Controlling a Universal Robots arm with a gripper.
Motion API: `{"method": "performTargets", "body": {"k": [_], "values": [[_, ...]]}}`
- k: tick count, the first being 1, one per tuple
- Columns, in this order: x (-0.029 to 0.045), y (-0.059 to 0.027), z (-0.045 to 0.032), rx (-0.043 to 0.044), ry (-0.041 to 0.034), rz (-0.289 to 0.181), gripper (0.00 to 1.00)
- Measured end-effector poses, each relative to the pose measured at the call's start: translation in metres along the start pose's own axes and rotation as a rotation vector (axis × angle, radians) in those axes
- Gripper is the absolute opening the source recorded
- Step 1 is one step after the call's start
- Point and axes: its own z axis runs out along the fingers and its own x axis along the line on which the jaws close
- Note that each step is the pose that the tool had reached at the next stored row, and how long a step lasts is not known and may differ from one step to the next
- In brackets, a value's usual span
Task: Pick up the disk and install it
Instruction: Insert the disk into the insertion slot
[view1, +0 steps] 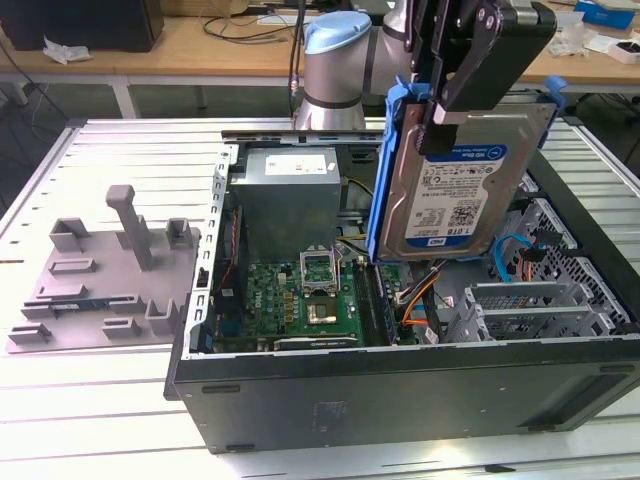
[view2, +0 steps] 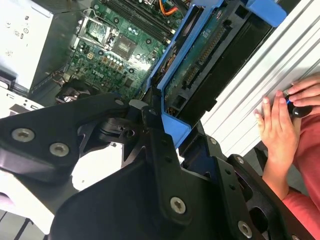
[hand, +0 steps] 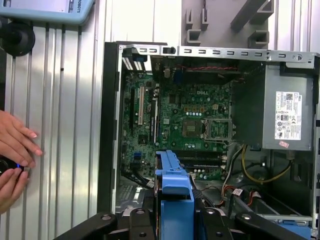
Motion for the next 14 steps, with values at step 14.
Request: {"method": "performTargets", "body": {"k": [14], "values": [[0.0007,0.0005,0.0002,0.0006,-0.0275,0.022,0.37]]}}
